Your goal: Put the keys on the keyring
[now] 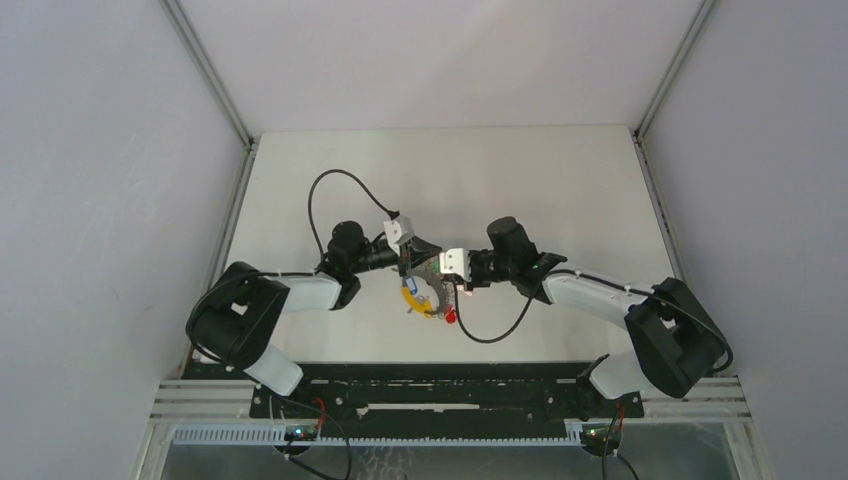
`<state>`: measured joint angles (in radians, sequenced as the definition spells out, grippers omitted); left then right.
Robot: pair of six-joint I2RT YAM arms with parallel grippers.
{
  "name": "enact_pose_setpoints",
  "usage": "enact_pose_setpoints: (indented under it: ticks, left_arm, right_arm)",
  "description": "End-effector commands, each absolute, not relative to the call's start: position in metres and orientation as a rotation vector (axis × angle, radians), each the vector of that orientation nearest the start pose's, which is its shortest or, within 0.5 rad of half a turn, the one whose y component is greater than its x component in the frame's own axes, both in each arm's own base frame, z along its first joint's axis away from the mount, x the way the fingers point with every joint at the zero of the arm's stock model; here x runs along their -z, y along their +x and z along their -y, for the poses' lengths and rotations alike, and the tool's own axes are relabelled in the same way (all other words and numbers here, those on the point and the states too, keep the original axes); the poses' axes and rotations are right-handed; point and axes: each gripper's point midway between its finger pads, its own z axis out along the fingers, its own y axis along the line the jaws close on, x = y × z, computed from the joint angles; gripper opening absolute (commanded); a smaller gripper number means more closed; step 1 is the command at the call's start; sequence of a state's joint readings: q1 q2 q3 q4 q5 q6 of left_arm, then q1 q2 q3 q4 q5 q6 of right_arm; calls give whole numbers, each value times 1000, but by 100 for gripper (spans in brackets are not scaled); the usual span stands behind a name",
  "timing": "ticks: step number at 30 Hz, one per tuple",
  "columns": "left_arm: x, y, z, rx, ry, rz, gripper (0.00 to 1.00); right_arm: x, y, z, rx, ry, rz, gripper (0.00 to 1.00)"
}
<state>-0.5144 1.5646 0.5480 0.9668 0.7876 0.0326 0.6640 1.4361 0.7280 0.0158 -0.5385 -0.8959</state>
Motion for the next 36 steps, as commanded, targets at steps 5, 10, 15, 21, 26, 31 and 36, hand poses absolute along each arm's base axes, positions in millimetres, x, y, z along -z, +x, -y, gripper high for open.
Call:
enact_pose_setpoints:
  ticks: [5, 10, 15, 21, 26, 31, 36]
  left_arm:
    - [-145, 287, 297, 965, 996, -1366, 0]
    - [-127, 293, 288, 909, 909, -1534, 15]
    - [-107, 280, 295, 832, 935, -1709, 22]
    - [-82, 268, 290, 769, 919, -1920, 28]
    - [-82, 264, 298, 704, 950, -1985, 32]
    - [-87, 260, 317, 801, 905, -2062, 28]
    - [-88, 260, 334, 897, 870, -2115, 27]
  right_arm:
    - [-135, 268, -277, -646, -1500, -1355, 21]
    - [-131, 282, -267, -688, -1280, -1591, 26]
    - [-115, 286, -258, -750, -1053, -1841, 33]
    - [-99, 294, -244, -837, -840, -2046, 35]
    - [-88, 302, -240, -859, -727, -2125, 35]
    - [-79, 310, -237, -831, -667, -2155, 35]
    - [-74, 310, -237, -834, -655, -2157, 35]
